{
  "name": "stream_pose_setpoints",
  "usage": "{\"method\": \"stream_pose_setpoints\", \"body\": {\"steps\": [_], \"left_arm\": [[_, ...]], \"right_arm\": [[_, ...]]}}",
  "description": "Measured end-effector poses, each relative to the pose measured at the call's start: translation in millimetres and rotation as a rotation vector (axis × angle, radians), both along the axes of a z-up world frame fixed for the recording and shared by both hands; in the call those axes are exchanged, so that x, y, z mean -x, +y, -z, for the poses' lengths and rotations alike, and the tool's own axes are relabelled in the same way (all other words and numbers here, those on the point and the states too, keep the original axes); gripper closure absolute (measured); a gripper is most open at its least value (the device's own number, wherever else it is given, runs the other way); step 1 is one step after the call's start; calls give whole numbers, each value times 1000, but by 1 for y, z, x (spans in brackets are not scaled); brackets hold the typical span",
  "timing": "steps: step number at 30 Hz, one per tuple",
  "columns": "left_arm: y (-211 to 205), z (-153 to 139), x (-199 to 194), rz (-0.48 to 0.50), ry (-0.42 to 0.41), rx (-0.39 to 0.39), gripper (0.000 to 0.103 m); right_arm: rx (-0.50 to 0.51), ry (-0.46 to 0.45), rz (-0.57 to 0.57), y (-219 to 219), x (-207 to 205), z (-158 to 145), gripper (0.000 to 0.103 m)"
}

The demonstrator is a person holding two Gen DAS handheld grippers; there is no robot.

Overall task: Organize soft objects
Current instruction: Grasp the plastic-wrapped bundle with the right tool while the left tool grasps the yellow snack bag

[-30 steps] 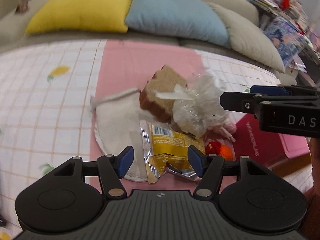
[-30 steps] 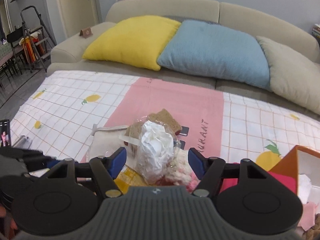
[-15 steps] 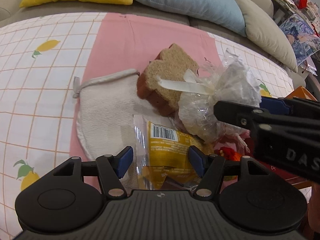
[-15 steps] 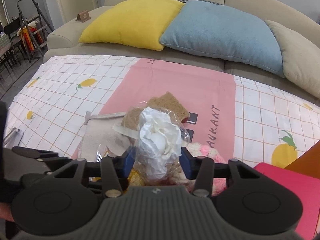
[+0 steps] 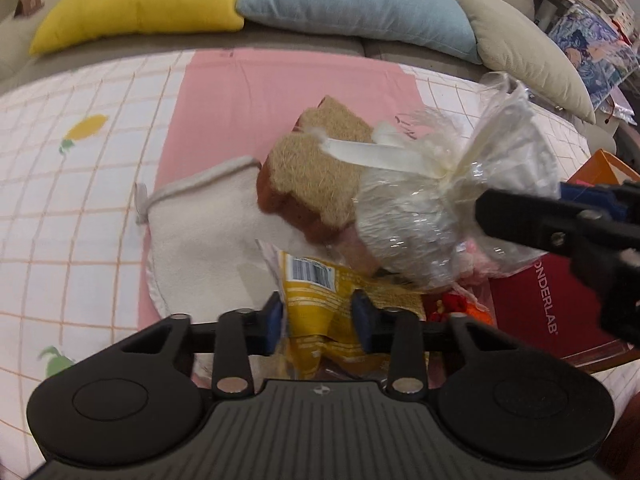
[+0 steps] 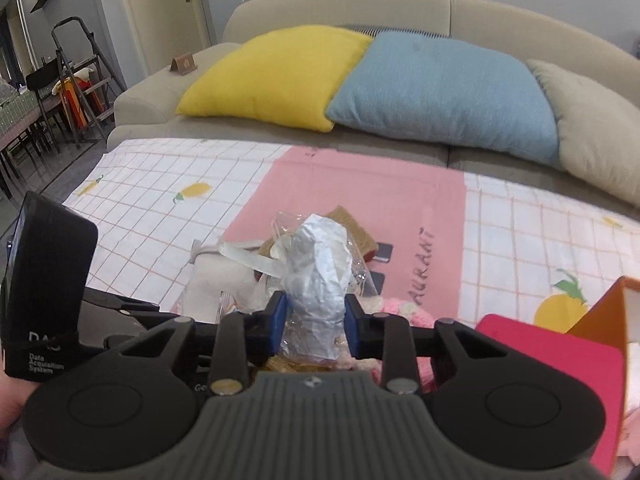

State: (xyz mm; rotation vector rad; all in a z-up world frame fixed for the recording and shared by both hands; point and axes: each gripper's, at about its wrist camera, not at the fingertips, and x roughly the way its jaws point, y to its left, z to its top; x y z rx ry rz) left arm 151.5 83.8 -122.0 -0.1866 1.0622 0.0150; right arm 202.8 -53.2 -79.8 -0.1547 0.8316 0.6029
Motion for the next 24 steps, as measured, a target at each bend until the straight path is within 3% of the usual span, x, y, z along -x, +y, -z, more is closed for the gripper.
{"method": "stream_pose_setpoints", "body": {"steps": [4, 10, 24], "left_arm": [[-5, -11, 7, -2, -49, -31, 79], [-13, -35, 27, 2, -123, -47, 88], [-25, -95, 90, 25, -238, -65, 93]], "right_arm": [[-4, -21, 27, -11, 8, -9, 74], [-31, -26, 72, -34, 19, -21, 74], [-97, -1, 48, -69, 72, -38, 74]]}}
